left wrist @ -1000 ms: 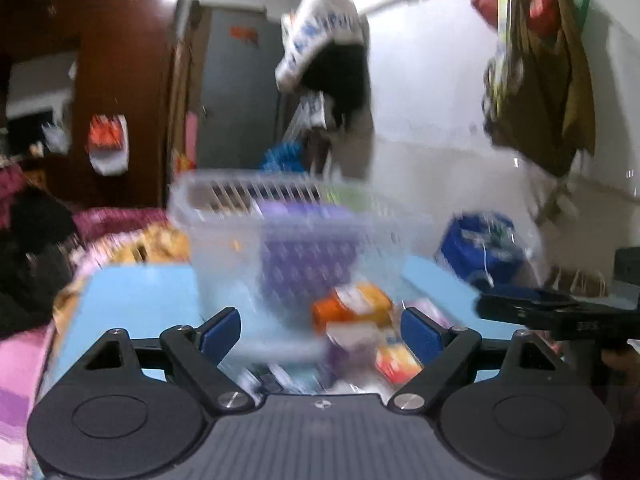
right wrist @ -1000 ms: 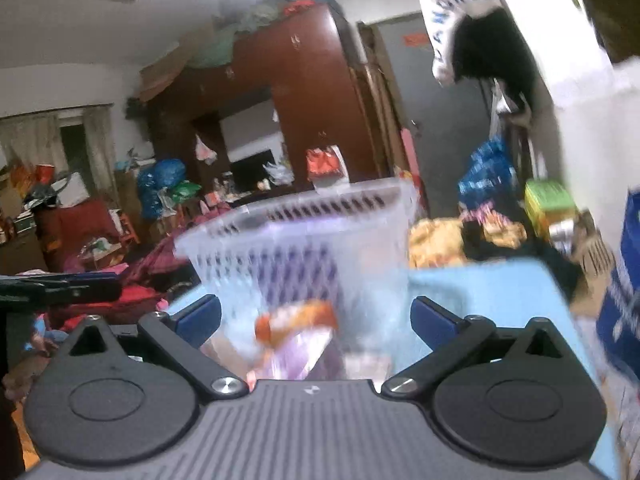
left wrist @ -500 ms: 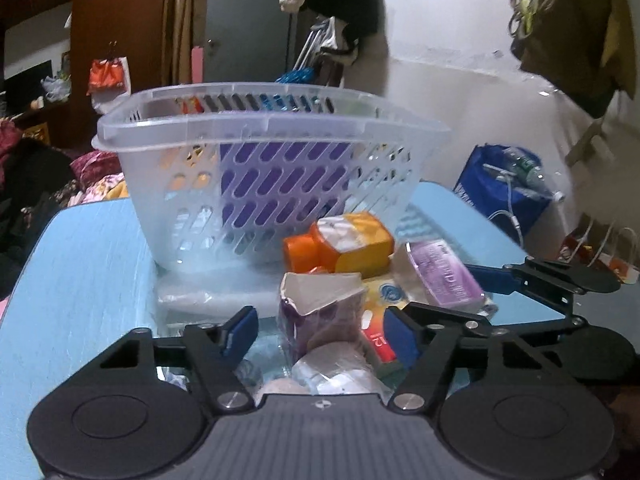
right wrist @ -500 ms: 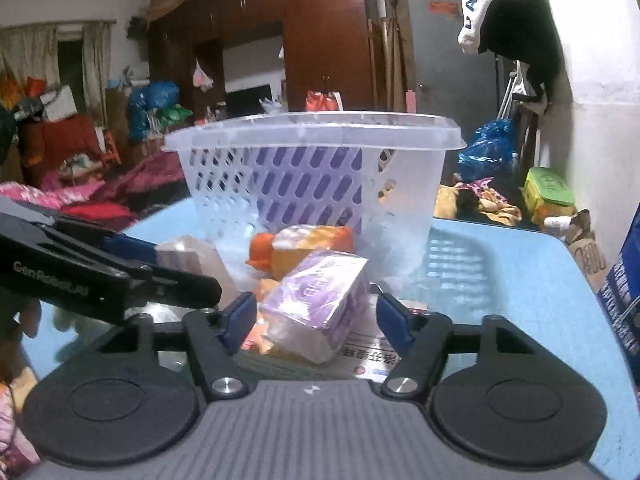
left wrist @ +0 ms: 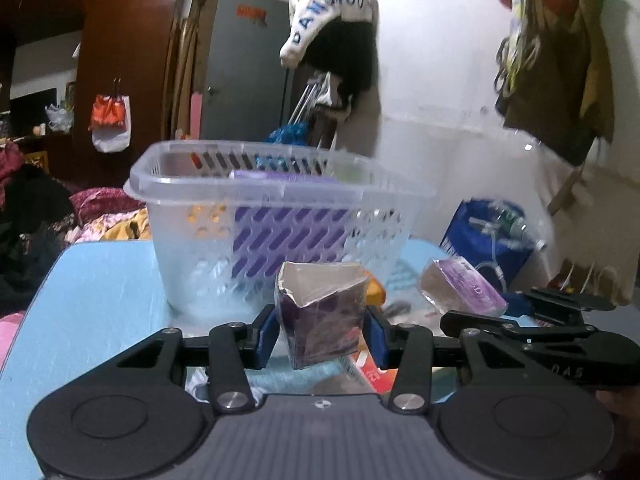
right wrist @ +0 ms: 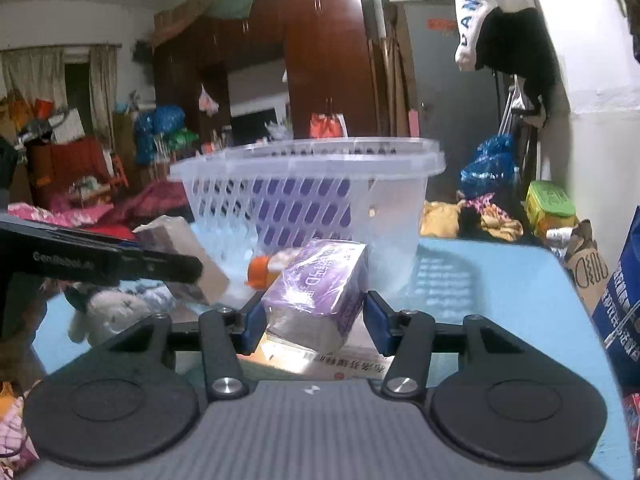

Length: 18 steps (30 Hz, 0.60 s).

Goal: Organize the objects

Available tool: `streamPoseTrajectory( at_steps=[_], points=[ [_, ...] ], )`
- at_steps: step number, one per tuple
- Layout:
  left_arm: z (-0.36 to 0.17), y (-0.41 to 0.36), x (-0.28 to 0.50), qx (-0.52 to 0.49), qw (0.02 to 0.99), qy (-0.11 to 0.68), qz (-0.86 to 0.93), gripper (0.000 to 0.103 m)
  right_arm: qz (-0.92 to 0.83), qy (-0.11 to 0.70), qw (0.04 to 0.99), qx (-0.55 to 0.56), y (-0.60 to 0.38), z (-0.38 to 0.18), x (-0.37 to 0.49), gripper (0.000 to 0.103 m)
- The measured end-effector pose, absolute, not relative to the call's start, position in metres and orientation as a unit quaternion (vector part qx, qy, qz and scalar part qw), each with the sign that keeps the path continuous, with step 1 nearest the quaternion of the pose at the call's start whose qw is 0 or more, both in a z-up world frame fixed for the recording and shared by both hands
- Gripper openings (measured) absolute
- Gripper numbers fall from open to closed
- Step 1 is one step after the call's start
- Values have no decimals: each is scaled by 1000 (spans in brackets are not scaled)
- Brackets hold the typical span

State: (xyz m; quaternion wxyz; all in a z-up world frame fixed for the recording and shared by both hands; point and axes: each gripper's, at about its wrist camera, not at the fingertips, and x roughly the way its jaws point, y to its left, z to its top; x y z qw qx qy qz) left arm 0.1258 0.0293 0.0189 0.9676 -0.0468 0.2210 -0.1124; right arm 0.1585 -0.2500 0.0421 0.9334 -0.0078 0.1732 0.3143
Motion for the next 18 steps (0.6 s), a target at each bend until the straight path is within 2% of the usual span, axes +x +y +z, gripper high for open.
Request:
streamPoseTrajectory(
  at_steps=[5, 11, 14, 18],
  points=[
    [48, 47, 111, -70, 975, 169, -124, 49, 336, 148, 930, 8, -260, 62, 155, 54],
    [115, 62, 141, -62, 987, 120, -84, 50, 325, 103, 940, -20, -245, 128, 178, 54],
    [130, 69, 185, -64, 986, 147, -50, 50, 291, 122, 948, -47, -223, 151, 215, 53],
    [122, 72, 247, -52, 974, 219, -20, 50, 274, 202, 939, -46, -199, 150, 276, 53]
  ],
)
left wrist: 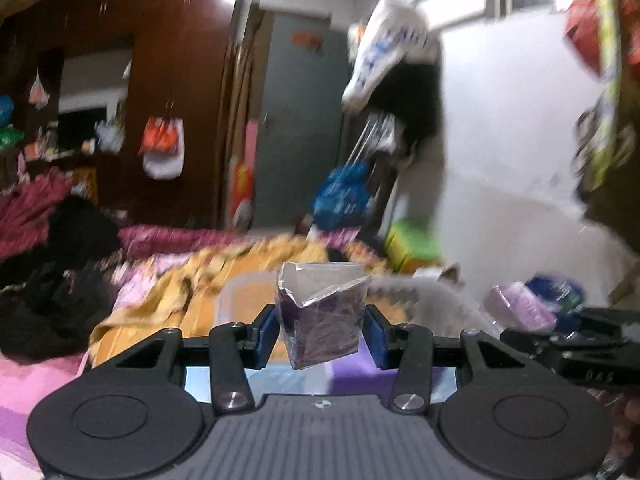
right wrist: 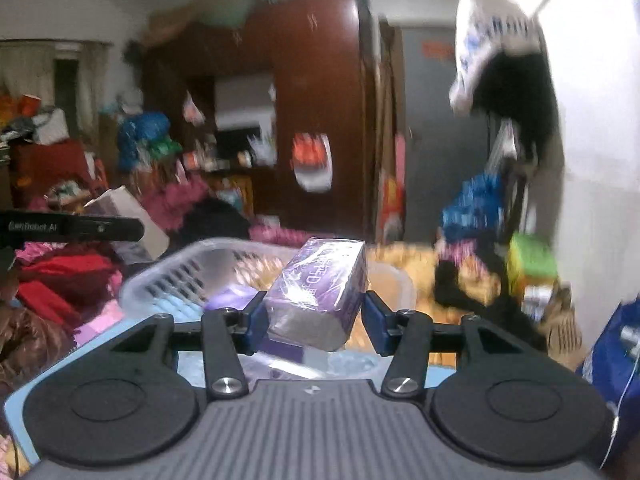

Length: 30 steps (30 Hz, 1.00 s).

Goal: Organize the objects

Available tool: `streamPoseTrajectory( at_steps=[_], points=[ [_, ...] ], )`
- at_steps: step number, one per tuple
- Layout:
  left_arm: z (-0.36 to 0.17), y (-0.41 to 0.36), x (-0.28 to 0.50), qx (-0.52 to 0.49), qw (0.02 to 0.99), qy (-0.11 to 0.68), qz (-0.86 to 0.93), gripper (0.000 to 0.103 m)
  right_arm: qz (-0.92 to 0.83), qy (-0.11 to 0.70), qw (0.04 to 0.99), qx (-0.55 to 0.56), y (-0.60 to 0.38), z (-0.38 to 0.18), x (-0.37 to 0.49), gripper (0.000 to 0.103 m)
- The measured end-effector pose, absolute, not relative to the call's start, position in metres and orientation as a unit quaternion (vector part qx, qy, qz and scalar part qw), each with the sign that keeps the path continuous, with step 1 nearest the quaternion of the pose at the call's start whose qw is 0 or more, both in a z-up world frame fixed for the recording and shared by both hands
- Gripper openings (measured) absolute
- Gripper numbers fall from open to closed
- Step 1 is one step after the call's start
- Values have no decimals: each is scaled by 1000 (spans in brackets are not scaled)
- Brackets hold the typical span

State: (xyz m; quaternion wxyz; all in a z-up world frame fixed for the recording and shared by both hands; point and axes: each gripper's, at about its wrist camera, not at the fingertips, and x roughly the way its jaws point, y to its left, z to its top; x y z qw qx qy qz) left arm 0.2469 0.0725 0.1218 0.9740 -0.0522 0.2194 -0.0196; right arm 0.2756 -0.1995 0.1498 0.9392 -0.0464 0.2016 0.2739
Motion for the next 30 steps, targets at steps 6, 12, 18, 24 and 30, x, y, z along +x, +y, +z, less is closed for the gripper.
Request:
streamPoseTrajectory(
  at_steps=[6, 12, 18, 24, 30],
  points=[
    [97, 80, 292, -43, 957, 288, -6, 50, 261, 278, 922, -63, -173, 125, 317, 53],
    [80, 79, 297, -25, 951, 308, -9, 51, 270, 305, 910, -71, -170, 115, 317, 53],
    [88, 75, 268, -12, 966, 258, -9, 79, 277, 287, 915, -61, -181, 118, 308, 84],
    [92, 80, 189, -22, 977, 209, -43, 83, 295, 216, 931, 6, -226, 124, 258, 103],
    [51, 95, 97, -23, 979, 196, -52, 83, 325, 208, 921, 55, -255, 69, 189, 103]
  ],
)
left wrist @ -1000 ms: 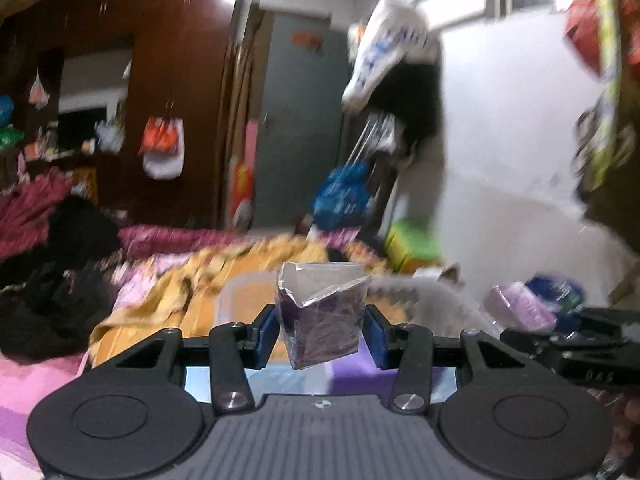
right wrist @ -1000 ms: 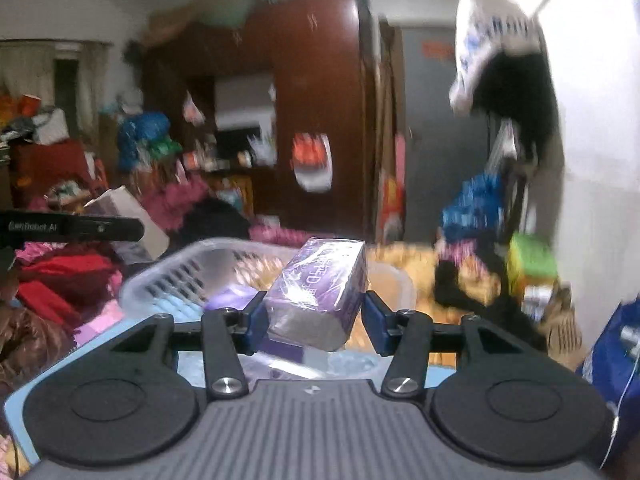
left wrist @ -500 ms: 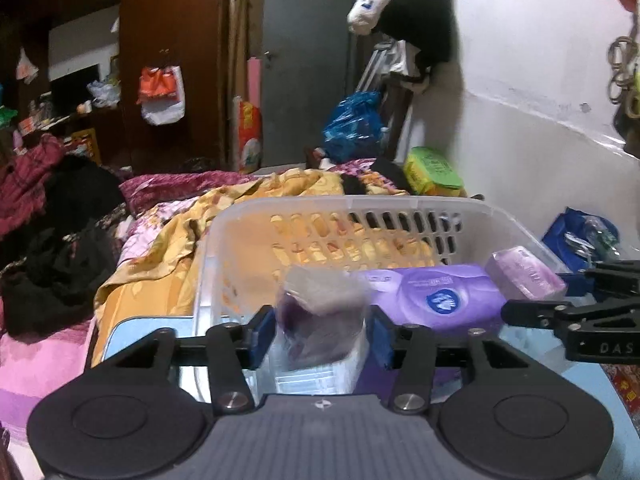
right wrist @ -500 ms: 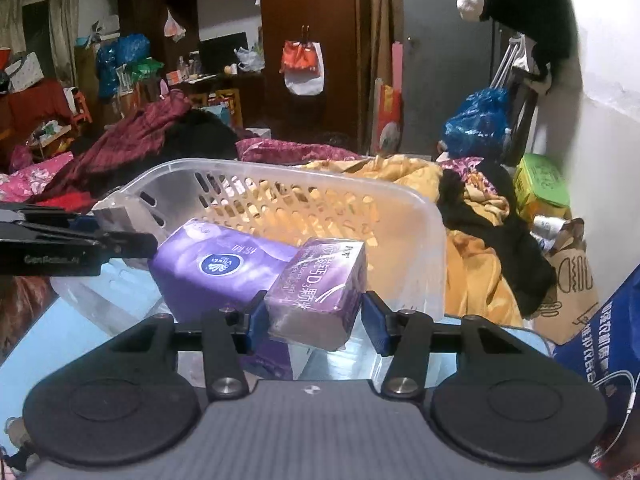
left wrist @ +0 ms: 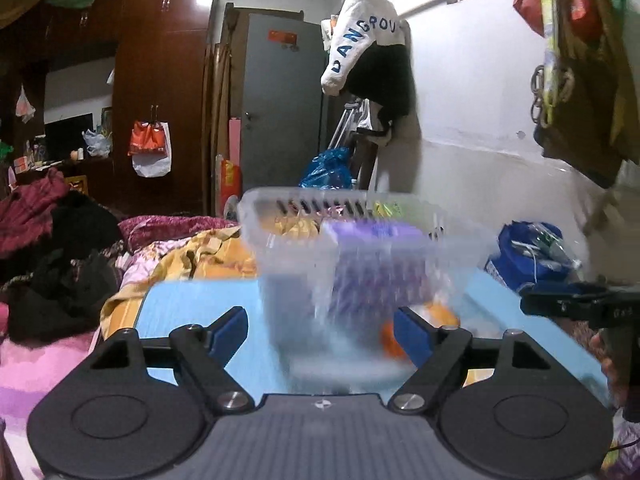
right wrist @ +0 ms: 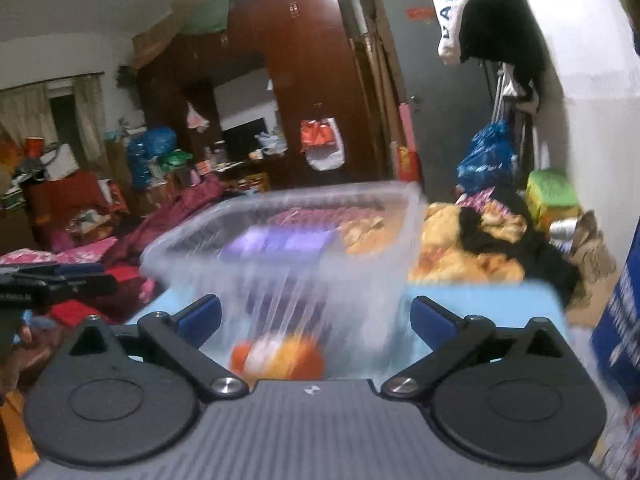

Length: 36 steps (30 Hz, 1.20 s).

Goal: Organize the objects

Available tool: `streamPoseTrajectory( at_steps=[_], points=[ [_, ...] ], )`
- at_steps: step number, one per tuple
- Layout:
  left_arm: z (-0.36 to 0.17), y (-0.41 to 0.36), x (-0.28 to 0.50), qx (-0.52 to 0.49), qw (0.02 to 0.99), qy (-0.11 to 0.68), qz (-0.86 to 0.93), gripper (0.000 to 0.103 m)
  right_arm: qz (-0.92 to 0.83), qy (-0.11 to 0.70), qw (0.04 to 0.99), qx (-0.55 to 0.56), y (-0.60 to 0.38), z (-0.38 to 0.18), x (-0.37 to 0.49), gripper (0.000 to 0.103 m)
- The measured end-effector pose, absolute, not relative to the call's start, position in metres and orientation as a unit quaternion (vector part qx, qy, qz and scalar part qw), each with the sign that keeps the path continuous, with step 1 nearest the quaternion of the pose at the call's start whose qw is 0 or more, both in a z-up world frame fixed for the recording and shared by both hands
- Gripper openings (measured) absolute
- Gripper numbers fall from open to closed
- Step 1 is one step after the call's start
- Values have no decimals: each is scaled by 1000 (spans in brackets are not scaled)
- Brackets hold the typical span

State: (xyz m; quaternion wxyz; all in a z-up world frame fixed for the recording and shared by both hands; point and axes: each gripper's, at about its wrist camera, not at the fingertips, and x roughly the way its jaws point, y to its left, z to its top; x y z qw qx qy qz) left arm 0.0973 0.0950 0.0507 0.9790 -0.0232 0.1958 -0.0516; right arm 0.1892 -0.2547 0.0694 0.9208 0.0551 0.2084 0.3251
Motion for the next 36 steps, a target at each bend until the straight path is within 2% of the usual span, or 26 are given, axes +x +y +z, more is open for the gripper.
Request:
streamPoseTrajectory(
  at_steps=[6, 10, 12, 14, 22, 25, 28, 30, 32, 33, 34, 35, 36],
  points=[
    [11, 110, 57, -28, 980, 193, -36, 83, 395, 187, 897, 68, -235, 40, 133, 103],
    [-1, 114, 52, -31, 979, 198, -39, 83, 427, 151, 892, 11, -205, 43, 102, 85],
    [-5, 110, 55, -23, 978, 201, -46, 83, 443, 153, 883, -10, -192, 40, 96, 71],
    [-12, 105, 54, -12, 978, 203, -49, 83, 461, 167, 871, -15, -183, 37, 96, 53],
    [-28, 99, 53, 3, 976, 210, -57, 83, 460, 207, 861, -63, -155, 24, 108, 47],
    [-32, 96, 55, 9, 975, 215, -59, 83, 419, 222, 877, -74, -150, 17, 118, 41],
    [-36, 88, 56, 20, 974, 215, -62, 83, 426, 225, 874, -55, -156, 14, 120, 43],
    [-38, 84, 56, 28, 974, 214, -63, 77, 431, 216, 875, -57, -155, 18, 116, 43],
    [-40, 81, 57, 38, 974, 216, -63, 48, 431, 208, 876, -62, -146, 18, 112, 43],
    [-41, 79, 57, 42, 973, 216, -64, 40, 431, 206, 876, -65, -145, 18, 111, 41],
    [-41, 78, 57, 42, 973, 215, -70, 27, 431, 206, 875, -74, -139, 17, 112, 29],
    [-41, 78, 56, 41, 973, 213, -73, 25, 429, 207, 875, -83, -132, 16, 110, 21],
    [-41, 79, 54, 40, 974, 210, -74, 24, 428, 202, 876, -87, -130, 14, 108, 21]
  ],
)
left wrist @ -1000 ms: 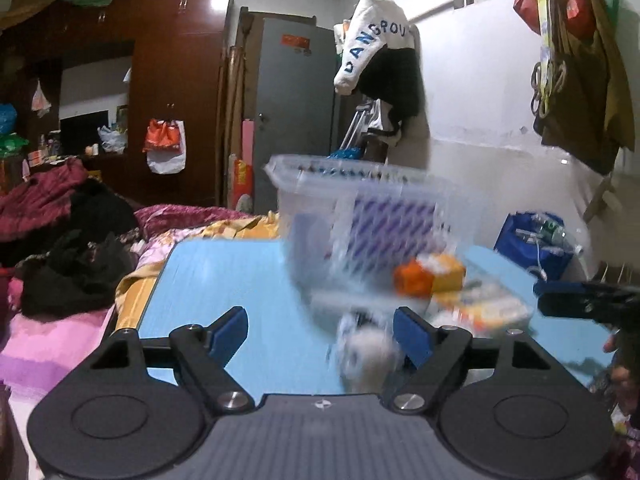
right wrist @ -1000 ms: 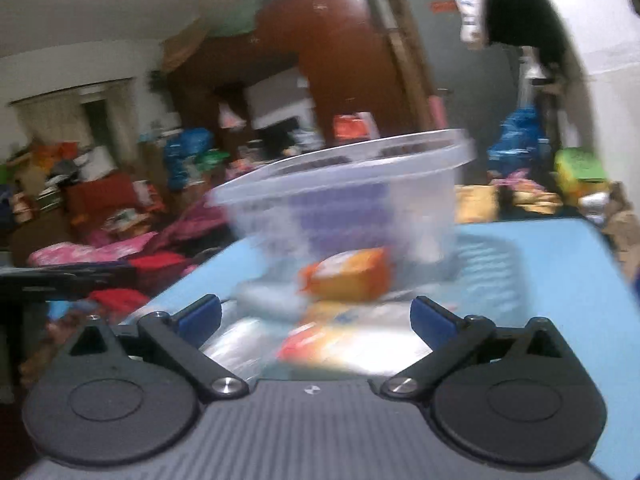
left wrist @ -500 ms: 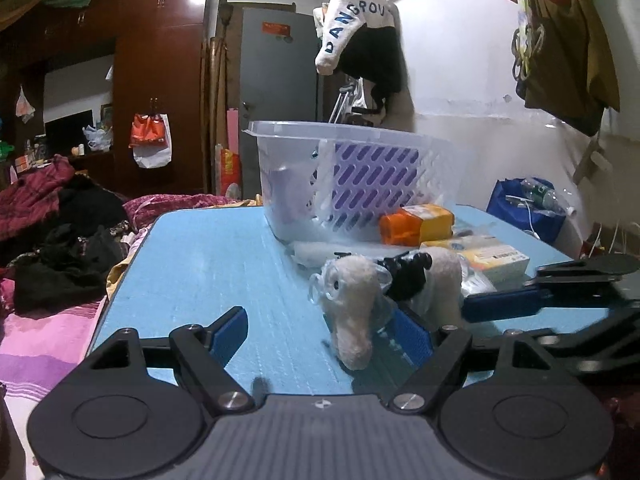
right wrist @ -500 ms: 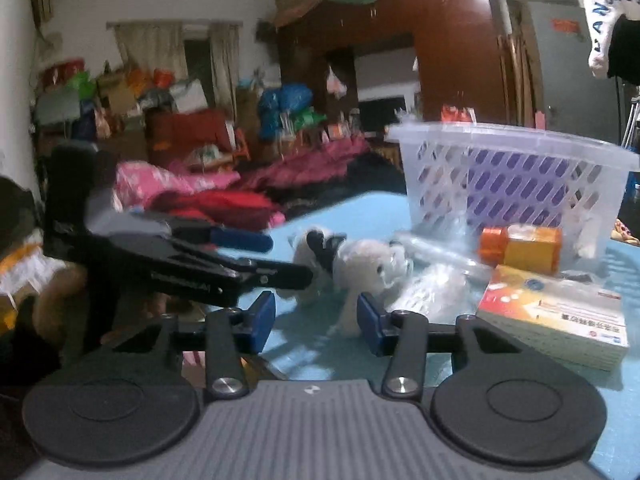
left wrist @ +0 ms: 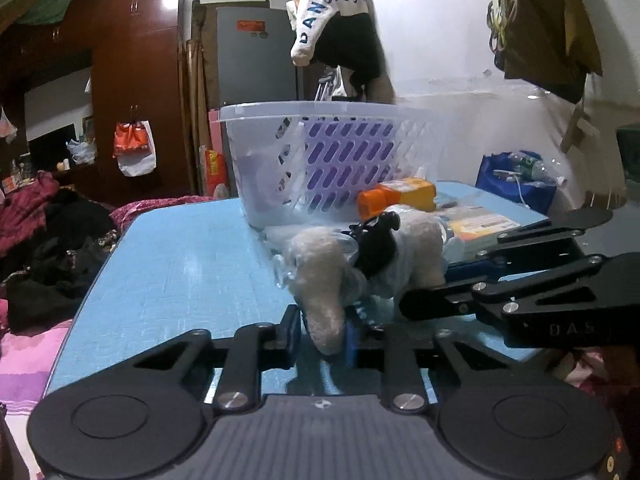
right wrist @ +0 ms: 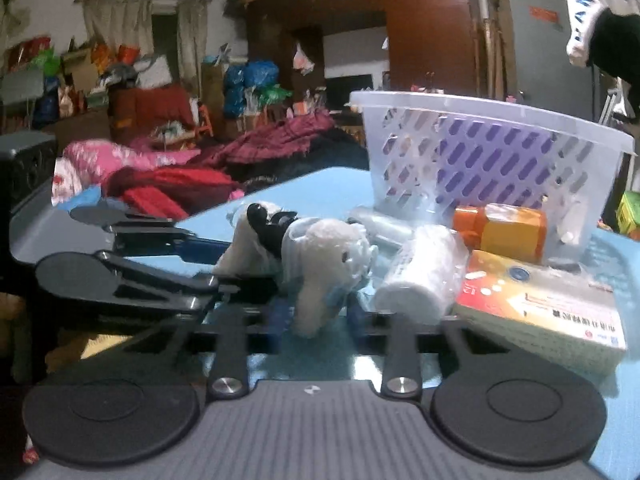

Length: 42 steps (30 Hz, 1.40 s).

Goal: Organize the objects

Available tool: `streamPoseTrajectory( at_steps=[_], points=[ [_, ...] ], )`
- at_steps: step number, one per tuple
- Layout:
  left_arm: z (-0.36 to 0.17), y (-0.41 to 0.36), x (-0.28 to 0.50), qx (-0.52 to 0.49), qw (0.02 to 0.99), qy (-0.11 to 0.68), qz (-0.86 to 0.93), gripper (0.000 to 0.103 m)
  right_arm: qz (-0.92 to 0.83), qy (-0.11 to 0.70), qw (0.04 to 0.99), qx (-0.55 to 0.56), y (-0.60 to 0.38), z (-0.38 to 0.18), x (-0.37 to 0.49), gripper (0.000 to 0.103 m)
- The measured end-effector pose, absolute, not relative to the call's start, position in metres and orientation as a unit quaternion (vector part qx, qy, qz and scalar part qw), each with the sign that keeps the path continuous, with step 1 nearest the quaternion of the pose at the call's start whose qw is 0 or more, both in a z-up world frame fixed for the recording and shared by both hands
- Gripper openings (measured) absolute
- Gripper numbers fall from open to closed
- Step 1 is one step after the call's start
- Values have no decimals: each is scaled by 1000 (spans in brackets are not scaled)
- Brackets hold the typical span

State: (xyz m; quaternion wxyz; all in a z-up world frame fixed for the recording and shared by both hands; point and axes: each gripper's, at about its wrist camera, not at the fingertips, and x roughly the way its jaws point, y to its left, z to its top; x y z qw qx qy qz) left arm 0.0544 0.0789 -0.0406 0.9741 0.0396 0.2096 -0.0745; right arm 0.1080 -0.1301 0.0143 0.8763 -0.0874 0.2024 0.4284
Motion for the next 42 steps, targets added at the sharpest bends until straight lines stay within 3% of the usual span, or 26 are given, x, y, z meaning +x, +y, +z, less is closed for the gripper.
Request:
streamPoseTrajectory(
  at_steps=[14, 22, 29, 35, 42],
  points=[
    [17, 63, 21, 49, 989, 98, -96, 20, 443, 104, 888, -73, -168, 63, 95, 15],
    [99, 27, 81, 59, 989, 39, -131, 20, 406, 35, 911, -63, -195, 134, 121, 15],
    [126, 5, 193, 37, 984, 96, -144, 20, 345, 53, 936, -55, -196, 170, 203, 15],
    [105, 0, 284, 18, 976, 192, -99, 20, 313, 149, 938, -28, -181, 145, 292, 15],
    [82, -10, 315, 21, 968, 240, -70, 23, 285, 182, 940, -32, -170, 121, 314, 15]
  ],
)
